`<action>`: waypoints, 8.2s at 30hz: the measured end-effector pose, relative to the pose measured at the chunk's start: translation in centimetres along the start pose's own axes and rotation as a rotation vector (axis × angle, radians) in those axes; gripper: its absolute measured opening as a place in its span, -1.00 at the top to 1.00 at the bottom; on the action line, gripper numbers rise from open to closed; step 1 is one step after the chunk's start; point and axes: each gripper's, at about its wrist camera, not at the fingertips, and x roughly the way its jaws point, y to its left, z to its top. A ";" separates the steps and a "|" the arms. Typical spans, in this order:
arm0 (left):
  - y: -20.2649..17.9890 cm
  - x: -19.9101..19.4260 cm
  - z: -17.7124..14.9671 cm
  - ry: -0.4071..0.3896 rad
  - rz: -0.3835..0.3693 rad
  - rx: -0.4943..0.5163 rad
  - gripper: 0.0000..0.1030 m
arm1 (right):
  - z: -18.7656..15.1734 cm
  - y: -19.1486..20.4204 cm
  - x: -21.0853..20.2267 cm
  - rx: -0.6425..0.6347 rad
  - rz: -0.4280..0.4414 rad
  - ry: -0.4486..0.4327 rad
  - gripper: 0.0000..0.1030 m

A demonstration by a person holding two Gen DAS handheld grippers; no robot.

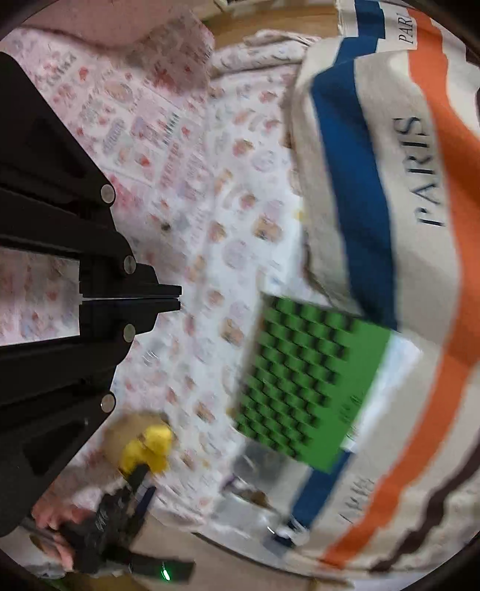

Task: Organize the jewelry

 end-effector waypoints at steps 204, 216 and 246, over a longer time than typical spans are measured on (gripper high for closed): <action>-12.1 12.2 -7.1 0.603 -0.183 0.017 0.87 | -5.9 -0.5 -0.2 0.122 0.125 0.424 0.97; -9.0 12.9 -5.4 0.474 -0.111 -0.182 1.00 | -6.3 0.9 0.3 0.114 0.157 0.452 0.97; -8.9 14.1 -4.0 0.498 0.087 0.205 0.96 | -5.2 1.5 -0.6 0.035 0.195 0.381 0.47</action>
